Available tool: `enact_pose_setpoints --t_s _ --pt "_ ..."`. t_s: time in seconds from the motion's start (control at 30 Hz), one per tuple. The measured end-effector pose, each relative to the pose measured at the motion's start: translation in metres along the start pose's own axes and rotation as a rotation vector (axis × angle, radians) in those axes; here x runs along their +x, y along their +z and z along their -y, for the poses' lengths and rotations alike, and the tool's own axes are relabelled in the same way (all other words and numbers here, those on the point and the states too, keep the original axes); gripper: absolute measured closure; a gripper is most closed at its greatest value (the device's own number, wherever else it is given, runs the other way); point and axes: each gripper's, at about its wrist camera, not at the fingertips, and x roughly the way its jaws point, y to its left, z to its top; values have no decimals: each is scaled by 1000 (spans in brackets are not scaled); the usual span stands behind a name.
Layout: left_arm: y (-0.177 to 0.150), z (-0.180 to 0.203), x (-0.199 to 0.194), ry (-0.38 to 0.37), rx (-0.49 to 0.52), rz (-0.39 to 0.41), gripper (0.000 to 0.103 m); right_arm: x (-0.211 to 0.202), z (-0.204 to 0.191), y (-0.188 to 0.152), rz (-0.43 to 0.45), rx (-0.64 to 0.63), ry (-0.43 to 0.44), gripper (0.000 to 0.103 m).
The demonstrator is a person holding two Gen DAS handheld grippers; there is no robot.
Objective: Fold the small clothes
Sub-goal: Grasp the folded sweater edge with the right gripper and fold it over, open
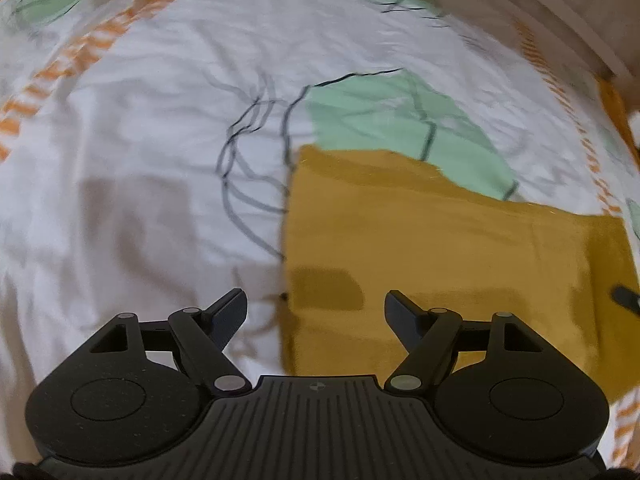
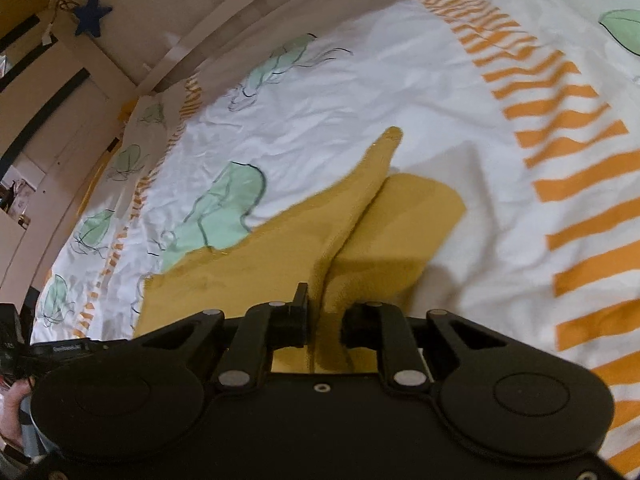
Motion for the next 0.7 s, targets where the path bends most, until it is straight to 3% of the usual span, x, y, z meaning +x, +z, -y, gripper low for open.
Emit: enact_pose_setpoints --t_s 0.17,0.53,0.7 --pt "6 -3 -7 0 41 12 29 12 -40 2 -16 -27 33 80" --pt "22 -43 -20 -41 -82 23 29 64 -138 -18 -99 -74 176 80" --pt "26 -54 -25 -42 -107 35 29 96 -174 -39 -142 -146 124 80"
